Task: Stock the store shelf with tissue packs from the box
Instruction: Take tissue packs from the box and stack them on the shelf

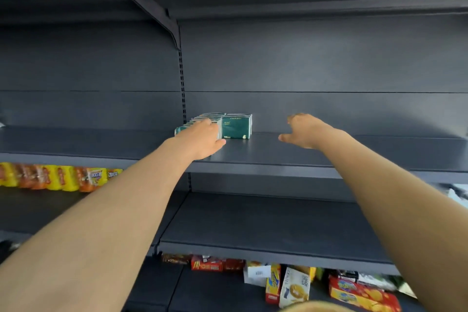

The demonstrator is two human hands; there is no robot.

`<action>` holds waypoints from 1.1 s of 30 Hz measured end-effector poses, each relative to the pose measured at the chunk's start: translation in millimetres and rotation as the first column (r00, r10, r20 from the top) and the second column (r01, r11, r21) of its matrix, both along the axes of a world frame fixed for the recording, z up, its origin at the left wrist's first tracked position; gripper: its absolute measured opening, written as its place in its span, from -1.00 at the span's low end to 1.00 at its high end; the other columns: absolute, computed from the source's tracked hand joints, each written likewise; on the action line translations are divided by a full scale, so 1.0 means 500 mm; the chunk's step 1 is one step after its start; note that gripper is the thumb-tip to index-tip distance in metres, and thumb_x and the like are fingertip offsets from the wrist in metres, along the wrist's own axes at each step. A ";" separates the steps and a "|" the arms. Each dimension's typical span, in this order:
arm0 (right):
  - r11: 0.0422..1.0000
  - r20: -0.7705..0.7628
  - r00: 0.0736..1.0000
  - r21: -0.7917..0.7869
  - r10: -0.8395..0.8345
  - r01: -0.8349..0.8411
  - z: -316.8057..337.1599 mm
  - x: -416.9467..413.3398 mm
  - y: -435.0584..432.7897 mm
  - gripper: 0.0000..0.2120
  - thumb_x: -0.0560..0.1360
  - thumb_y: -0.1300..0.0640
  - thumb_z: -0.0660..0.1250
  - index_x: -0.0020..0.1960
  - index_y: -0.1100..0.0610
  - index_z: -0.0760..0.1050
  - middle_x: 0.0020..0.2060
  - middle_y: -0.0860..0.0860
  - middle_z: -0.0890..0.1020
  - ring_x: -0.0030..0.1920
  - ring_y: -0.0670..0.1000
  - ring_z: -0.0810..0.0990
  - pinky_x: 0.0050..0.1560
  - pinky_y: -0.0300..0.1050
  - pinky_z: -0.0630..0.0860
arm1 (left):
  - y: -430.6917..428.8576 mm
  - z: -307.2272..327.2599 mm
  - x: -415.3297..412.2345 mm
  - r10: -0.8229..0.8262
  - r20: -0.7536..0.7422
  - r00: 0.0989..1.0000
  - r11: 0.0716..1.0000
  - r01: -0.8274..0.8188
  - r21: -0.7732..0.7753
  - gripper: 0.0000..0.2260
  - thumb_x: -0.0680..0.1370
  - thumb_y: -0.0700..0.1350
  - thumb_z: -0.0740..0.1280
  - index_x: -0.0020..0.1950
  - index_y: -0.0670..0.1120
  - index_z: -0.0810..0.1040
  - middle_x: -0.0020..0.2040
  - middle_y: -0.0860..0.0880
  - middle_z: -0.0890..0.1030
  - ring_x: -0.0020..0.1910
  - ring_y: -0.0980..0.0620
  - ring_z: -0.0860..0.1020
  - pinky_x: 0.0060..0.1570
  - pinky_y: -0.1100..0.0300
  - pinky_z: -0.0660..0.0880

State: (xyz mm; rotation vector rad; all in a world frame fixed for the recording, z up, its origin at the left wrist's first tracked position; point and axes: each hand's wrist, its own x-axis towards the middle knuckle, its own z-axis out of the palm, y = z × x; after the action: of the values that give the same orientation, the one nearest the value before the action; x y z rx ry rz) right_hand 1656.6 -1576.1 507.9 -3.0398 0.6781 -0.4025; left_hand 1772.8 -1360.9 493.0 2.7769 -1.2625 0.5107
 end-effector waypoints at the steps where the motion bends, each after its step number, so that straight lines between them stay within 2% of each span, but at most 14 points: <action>1: 1.000 0.006 1.000 0.008 -0.002 0.002 0.002 -0.029 0.007 -0.49 0.56 -0.09 0.22 0.36 0.23 0.31 0.28 0.17 0.43 0.27 0.19 0.42 0.25 0.08 0.41 | 0.007 0.004 -0.033 -0.005 -0.002 1.000 1.000 0.005 0.022 -0.62 0.63 0.03 0.11 0.23 -0.24 0.45 0.19 -0.16 0.44 0.17 -0.12 0.42 0.09 0.06 0.35; 4: 1.000 0.037 0.999 0.029 0.001 -0.002 0.000 -0.113 0.028 -0.48 0.56 -0.09 0.22 0.36 0.24 0.31 0.29 0.16 0.43 0.28 0.19 0.41 0.25 0.07 0.40 | 0.024 0.012 -0.116 -0.015 0.030 0.999 0.999 0.013 0.050 -0.62 0.61 0.03 0.13 0.09 -0.27 0.51 0.06 -0.16 0.48 0.01 -0.12 0.50 -0.03 0.05 0.42; 6: 0.999 0.052 0.999 0.039 0.007 -0.010 -0.006 -0.172 0.041 -0.48 0.56 -0.10 0.22 0.35 0.24 0.32 0.29 0.16 0.43 0.28 0.19 0.41 0.25 0.07 0.40 | 0.034 0.014 -0.169 -0.004 0.051 0.999 0.997 0.000 0.079 -0.62 0.61 0.04 0.13 0.07 -0.27 0.51 0.06 -0.17 0.50 -0.02 -0.14 0.52 -0.05 0.04 0.44; 10: 0.999 0.064 0.998 0.046 -0.004 0.001 -0.021 -0.291 0.067 -0.49 0.54 -0.12 0.23 0.30 0.25 0.36 0.24 0.16 0.48 0.21 0.18 0.46 0.21 0.07 0.43 | 0.044 0.008 -0.279 0.004 0.063 0.998 0.996 -0.010 0.090 -0.65 0.60 0.04 0.14 -0.18 -0.22 0.43 0.00 -0.21 0.50 -0.19 -0.11 0.44 -0.22 0.10 0.33; 11: 0.999 0.051 0.999 0.042 -0.012 0.010 -0.026 -0.323 0.073 -0.50 0.54 -0.12 0.23 0.30 0.25 0.36 0.23 0.17 0.49 0.20 0.18 0.47 0.20 0.06 0.44 | 0.045 0.002 -0.305 0.005 0.054 0.999 0.997 -0.009 0.078 -0.65 0.60 0.03 0.14 -0.19 -0.22 0.45 0.01 -0.24 0.52 -0.20 -0.12 0.43 -0.23 0.11 0.31; 14: 0.999 0.027 0.999 0.048 -0.024 0.023 -0.054 -0.414 0.082 -0.50 0.55 -0.11 0.23 0.30 0.24 0.36 0.24 0.17 0.47 0.22 0.18 0.44 0.21 0.05 0.42 | 0.047 -0.016 -0.377 -0.004 -0.008 1.000 1.000 0.005 0.028 -0.62 0.60 0.06 0.14 0.00 -0.26 0.52 0.12 -0.24 0.52 -0.05 -0.17 0.50 -0.10 0.06 0.39; 16: 0.998 0.011 0.999 0.058 -0.032 0.031 -0.074 -0.470 0.084 -0.51 0.55 -0.11 0.23 0.29 0.24 0.37 0.23 0.18 0.47 0.20 0.18 0.45 0.16 0.01 0.42 | 0.048 -0.037 -0.423 -0.014 -0.050 0.999 1.000 0.015 0.005 -0.59 0.60 0.08 0.15 0.16 -0.25 0.49 0.19 -0.20 0.48 0.08 -0.18 0.48 0.00 0.06 0.41; 19: 0.996 -0.037 0.998 0.075 -0.046 0.049 -0.113 -0.545 0.080 -0.47 0.56 -0.11 0.22 0.34 0.25 0.34 0.26 0.19 0.47 0.24 0.19 0.44 0.17 0.00 0.40 | 0.038 -0.076 -0.490 -0.054 -0.087 0.995 0.999 0.054 -0.005 -0.56 0.60 0.11 0.15 0.24 -0.24 0.45 0.22 -0.20 0.44 0.16 -0.18 0.45 0.14 0.01 0.42; 22: 0.997 -0.100 0.995 0.074 -0.031 0.038 -0.178 -0.605 0.058 -0.47 0.57 -0.11 0.20 0.36 0.25 0.33 0.28 0.20 0.45 0.27 0.19 0.42 0.22 0.02 0.39 | 0.019 -0.132 -0.548 -0.069 -0.145 0.987 0.998 0.069 -0.005 -0.57 0.61 0.09 0.14 0.27 -0.22 0.44 0.24 -0.18 0.42 0.19 -0.16 0.42 0.19 -0.03 0.39; 25: 0.995 -0.170 0.985 0.090 -0.023 0.038 -0.268 -0.648 0.014 -0.48 0.56 -0.11 0.21 0.36 0.23 0.33 0.29 0.20 0.44 0.27 0.19 0.42 0.22 0.02 0.40 | -0.018 -0.208 -0.599 -0.087 -0.195 0.977 0.996 0.086 -0.011 -0.61 0.60 0.08 0.15 0.21 -0.22 0.47 0.19 -0.17 0.44 0.13 -0.13 0.44 0.14 -0.02 0.41; 28: 0.993 -0.243 0.970 0.116 0.019 0.010 -0.374 -0.682 -0.038 -0.51 0.56 -0.08 0.21 0.34 0.22 0.34 0.26 0.18 0.45 0.24 0.18 0.44 0.20 0.02 0.42 | -0.071 -0.307 -0.636 -0.055 -0.250 0.967 0.998 0.055 -0.009 -0.61 0.60 0.07 0.16 0.24 -0.20 0.46 0.20 -0.14 0.44 0.15 -0.10 0.44 0.13 -0.02 0.43; 33: 0.980 -0.414 0.900 0.191 0.135 -0.059 -0.551 -0.714 -0.142 -0.62 0.56 -0.07 0.21 0.19 0.22 0.41 0.02 0.10 0.53 0.04 0.13 0.52 -0.03 -0.03 0.47 | -0.171 -0.488 -0.690 0.020 -0.351 0.936 1.000 -0.014 0.019 -0.64 0.59 0.05 0.19 0.22 -0.20 0.46 0.15 -0.12 0.46 0.16 -0.11 0.45 0.11 0.03 0.42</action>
State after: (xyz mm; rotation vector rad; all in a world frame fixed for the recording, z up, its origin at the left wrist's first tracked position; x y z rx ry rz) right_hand 1299.6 -1647.2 232.3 -2.9891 0.5277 0.3211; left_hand 1427.7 -1446.5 248.9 2.7272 -1.1629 -0.0025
